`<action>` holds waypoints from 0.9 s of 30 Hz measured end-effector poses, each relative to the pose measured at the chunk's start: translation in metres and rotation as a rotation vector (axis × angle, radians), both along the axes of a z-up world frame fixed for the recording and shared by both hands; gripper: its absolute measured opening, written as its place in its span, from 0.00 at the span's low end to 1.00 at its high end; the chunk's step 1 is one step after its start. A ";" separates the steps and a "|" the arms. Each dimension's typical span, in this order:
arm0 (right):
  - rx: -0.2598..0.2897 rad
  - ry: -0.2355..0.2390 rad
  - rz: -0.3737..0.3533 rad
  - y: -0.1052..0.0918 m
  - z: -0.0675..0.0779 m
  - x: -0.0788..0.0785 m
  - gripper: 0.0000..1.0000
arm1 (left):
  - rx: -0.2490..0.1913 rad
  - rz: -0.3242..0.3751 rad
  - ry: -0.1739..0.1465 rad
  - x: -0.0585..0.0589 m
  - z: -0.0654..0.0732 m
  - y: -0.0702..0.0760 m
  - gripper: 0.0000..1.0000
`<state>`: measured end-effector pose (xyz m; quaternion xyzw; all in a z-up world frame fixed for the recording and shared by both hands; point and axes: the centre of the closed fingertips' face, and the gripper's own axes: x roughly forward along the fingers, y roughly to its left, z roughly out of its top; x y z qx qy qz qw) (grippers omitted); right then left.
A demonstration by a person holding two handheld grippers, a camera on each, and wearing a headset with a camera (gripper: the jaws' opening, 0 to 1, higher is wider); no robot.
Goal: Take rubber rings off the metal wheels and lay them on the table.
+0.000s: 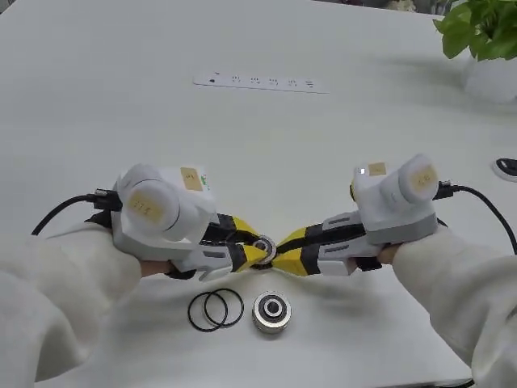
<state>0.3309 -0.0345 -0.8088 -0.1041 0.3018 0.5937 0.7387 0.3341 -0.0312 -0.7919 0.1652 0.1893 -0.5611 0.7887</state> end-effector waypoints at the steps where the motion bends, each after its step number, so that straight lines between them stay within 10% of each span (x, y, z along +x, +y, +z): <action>1: -0.003 -0.006 0.003 0.000 0.000 0.000 0.07 | -0.001 0.001 0.001 0.000 0.000 0.000 0.14; 27: -0.019 0.093 -0.171 -0.008 0.007 0.013 0.00 | -0.006 -0.006 -0.011 -0.002 0.001 0.001 0.14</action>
